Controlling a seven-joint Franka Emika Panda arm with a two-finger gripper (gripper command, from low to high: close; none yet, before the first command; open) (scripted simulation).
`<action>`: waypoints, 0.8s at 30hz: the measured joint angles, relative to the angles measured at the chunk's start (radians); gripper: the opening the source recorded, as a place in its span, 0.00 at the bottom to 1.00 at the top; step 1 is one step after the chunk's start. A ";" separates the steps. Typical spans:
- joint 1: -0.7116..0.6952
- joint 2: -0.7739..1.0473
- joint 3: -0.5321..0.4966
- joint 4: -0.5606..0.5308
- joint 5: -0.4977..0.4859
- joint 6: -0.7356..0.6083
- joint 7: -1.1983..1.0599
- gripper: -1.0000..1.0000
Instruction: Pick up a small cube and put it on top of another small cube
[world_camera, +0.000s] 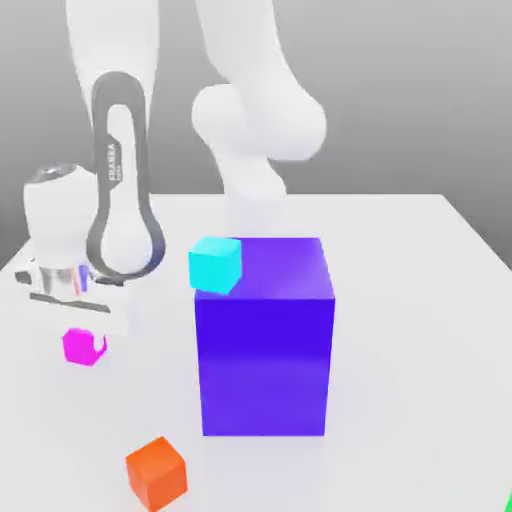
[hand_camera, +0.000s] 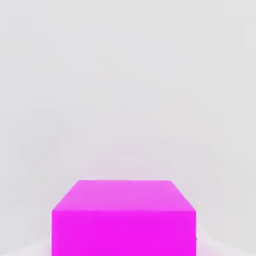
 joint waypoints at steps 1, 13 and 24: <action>0.029 -0.020 -0.038 -0.006 -0.038 -0.014 0.029 0.00; 0.115 -0.196 -0.186 -0.012 -0.517 -0.177 0.292 0.00; 0.296 0.038 -0.073 0.369 -0.891 -0.402 -0.053 0.00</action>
